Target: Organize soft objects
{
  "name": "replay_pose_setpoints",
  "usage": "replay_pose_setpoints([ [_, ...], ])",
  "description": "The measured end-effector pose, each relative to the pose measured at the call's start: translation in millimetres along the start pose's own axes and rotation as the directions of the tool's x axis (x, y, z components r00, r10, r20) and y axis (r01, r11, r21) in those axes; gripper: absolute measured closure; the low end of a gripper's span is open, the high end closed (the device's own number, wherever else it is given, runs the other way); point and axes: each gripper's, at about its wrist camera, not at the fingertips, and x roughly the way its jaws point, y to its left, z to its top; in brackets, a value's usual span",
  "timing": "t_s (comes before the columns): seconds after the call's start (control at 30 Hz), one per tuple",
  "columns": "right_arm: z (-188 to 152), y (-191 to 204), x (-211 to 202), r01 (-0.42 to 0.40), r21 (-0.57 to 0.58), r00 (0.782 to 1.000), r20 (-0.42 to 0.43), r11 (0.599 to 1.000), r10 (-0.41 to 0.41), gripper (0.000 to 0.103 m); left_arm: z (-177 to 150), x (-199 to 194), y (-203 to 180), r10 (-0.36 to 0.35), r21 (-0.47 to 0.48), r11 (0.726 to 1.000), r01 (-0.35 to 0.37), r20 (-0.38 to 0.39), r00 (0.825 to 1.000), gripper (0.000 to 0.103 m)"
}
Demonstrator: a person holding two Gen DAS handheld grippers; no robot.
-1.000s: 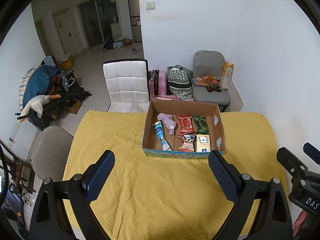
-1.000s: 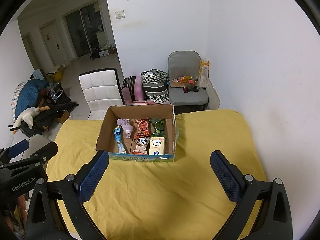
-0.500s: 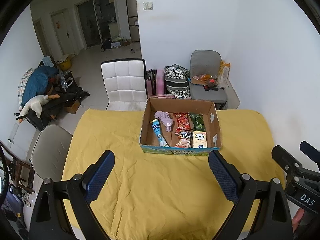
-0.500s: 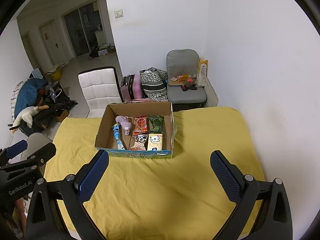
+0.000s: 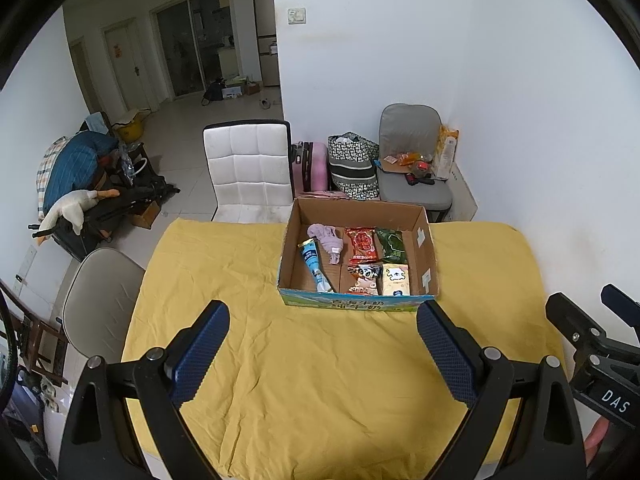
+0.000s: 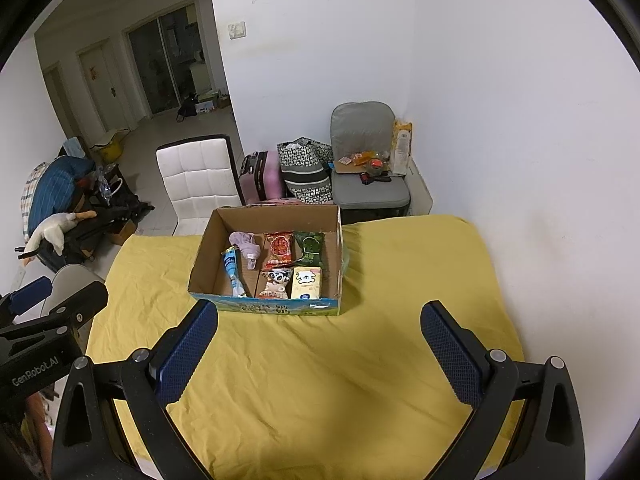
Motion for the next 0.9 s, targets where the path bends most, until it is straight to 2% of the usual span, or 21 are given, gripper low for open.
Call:
replay_pose_setpoints([
  [0.9, 1, -9, -11, -0.011, -0.010, 1.000, 0.023, 1.000, 0.011, 0.000, -3, -10, -8, 0.017, -0.020, 1.000, -0.017, 0.008, 1.000, 0.007],
])
